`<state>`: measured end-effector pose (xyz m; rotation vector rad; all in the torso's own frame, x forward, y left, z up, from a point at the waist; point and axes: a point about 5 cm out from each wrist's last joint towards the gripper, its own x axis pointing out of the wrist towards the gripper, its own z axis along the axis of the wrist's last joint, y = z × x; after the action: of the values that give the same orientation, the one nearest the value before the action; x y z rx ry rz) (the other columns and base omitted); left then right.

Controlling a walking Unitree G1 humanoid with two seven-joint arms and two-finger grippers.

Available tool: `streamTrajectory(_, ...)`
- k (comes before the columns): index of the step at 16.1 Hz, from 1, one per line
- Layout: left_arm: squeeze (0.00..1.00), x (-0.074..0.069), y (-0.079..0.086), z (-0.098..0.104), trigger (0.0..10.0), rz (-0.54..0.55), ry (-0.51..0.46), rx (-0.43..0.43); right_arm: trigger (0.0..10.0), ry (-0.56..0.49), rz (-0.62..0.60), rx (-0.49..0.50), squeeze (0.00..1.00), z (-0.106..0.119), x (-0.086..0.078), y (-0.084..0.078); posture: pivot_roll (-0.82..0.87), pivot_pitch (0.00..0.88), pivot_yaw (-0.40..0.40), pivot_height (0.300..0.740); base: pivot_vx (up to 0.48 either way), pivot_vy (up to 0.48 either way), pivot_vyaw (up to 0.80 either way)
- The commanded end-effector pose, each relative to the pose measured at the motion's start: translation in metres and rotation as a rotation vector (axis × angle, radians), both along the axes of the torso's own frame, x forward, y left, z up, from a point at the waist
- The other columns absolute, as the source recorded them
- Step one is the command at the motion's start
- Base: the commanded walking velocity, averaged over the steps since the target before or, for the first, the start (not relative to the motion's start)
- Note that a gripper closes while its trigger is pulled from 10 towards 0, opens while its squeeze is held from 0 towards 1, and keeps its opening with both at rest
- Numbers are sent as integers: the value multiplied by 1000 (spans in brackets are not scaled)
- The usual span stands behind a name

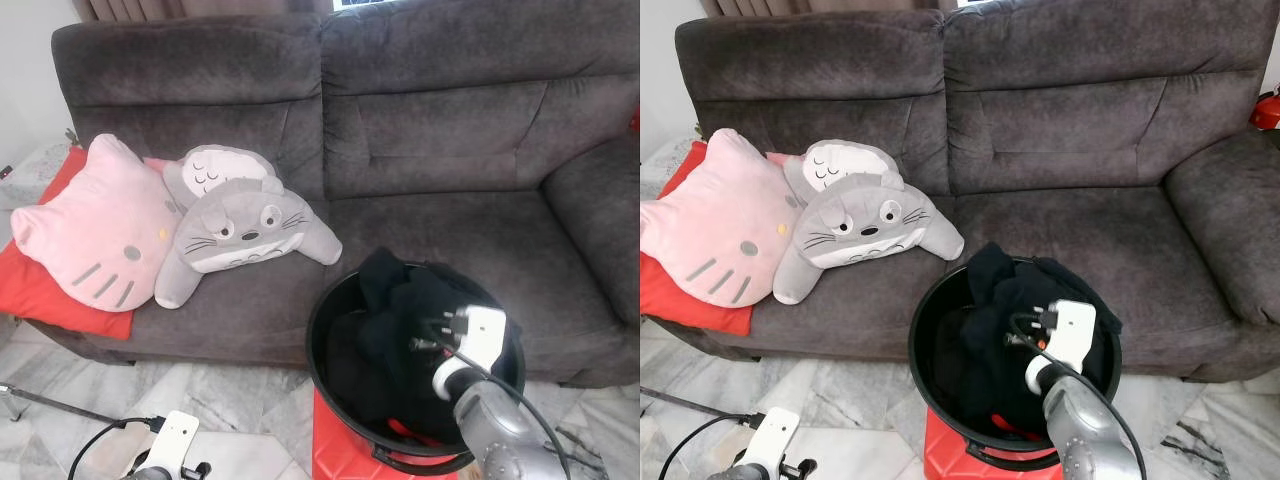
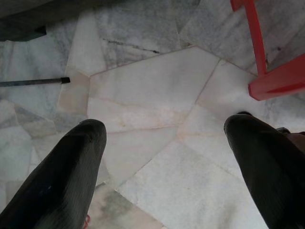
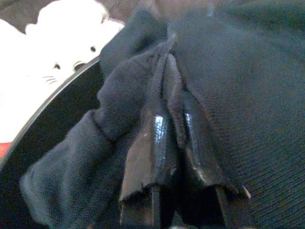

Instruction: Hang hanger

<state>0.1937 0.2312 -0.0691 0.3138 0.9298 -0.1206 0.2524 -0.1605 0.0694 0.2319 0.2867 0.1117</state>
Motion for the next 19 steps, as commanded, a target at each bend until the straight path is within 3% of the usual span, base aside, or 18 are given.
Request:
streamTrajectory(1,0,-5,5,-1,10000,-2,13,19,10000,-72,-36,-95,0,8,-1,1,-154,0,125,740,0,0,0)
streamTrajectory(3,0,-6,3,-2,10000,-3,17,19,10000,-132,-68,-199,0,10,-15,8,-160,0,122,740,0,0,0)
streamTrajectory(5,0,-7,2,-3,10000,-5,20,18,10000,-174,-101,-233,0,15,-19,7,-165,0,123,740,0,0,0)
streamTrajectory(11,0,-8,4,-3,10000,17,10,22,10000,-400,-232,-276,0,51,-13,1,-168,0,117,740,0,0,0)
streamTrajectory(15,0,-11,5,-4,10000,28,8,23,10000,-368,-214,-270,0,40,-12,8,-144,2,104,740,0,0,0)
streamTrajectory(19,0,-17,5,-7,10000,27,25,20,10000,-284,-273,-214,0,20,-13,0,-152,5,103,740,0,0,0)
